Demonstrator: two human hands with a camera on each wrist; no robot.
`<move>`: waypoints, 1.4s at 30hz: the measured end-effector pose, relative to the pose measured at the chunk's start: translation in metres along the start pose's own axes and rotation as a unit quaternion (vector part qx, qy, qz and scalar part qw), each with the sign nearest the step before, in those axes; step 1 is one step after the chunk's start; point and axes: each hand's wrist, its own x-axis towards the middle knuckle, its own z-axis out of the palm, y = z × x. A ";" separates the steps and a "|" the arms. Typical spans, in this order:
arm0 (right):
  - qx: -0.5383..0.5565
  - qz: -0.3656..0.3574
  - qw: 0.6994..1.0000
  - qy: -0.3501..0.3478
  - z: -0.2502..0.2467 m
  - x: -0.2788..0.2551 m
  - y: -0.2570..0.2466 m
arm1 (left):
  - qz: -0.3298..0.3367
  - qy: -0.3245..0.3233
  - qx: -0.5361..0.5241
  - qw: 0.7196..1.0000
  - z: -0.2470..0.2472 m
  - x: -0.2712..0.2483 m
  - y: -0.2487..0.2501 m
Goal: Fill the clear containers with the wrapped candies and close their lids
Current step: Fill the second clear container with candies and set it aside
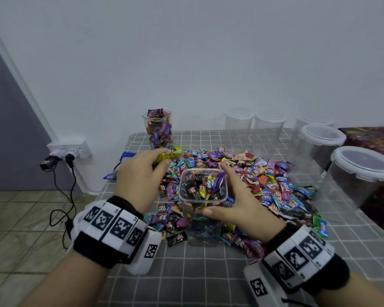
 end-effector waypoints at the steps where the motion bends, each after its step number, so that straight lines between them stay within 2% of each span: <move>1: 0.016 -0.001 1.000 -0.002 0.001 0.001 0.002 | 0.015 0.001 -0.007 1.000 -0.001 0.000 0.006; 7: 0.032 -0.014 0.999 0.012 0.003 0.003 0.004 | 0.122 -0.048 0.028 0.991 0.007 -0.009 0.033; 11: 0.034 -0.010 0.999 0.011 0.003 0.002 0.003 | 0.164 -0.096 0.060 0.980 0.013 -0.012 0.038; 15: 0.047 -0.017 0.999 0.014 0.002 0.001 0.003 | 0.123 -0.130 0.004 0.984 0.008 -0.009 0.042; 17: 0.046 -0.018 0.999 0.015 0.002 0.001 0.003 | 0.115 -0.103 -0.018 0.988 0.004 -0.007 0.042; 20: 0.045 -0.021 0.999 0.017 0.003 0.001 0.004 | 0.114 -0.070 0.000 0.991 0.002 -0.003 0.040; 23: 0.047 -0.025 0.998 0.016 0.004 0.001 0.005 | 0.133 -0.132 0.033 0.982 0.003 0.000 0.044; 26: 0.043 -0.032 0.998 0.021 0.004 0.001 0.005 | 0.175 -0.224 0.058 0.957 0.008 -0.001 0.052; 28: 0.044 -0.031 0.998 0.020 0.004 0.002 0.005 | 0.190 -0.264 0.080 0.942 0.011 -0.002 0.054; 30: 0.043 -0.029 0.999 0.016 0.004 0.001 0.005 | 0.178 -0.243 0.048 0.952 0.012 -0.001 0.052; 32: 0.043 -0.026 0.999 0.015 0.004 0.000 0.006 | 0.160 -0.181 0.003 0.970 0.009 0.001 0.049; 34: 0.046 -0.024 0.998 0.017 0.004 0.000 0.006 | 0.166 -0.144 -0.005 0.975 0.007 0.003 0.047; 35: 0.045 -0.023 0.999 0.016 0.004 0.000 0.007 | 0.177 -0.151 -0.005 0.972 0.007 0.003 0.047; 39: 0.034 -0.031 0.999 0.017 0.004 0.000 0.005 | 0.213 -0.262 0.052 0.940 0.013 0.001 0.050; 42: 0.026 -0.034 0.999 0.023 0.003 0.001 0.006 | 0.187 -0.232 -0.005 0.955 0.014 0.000 0.044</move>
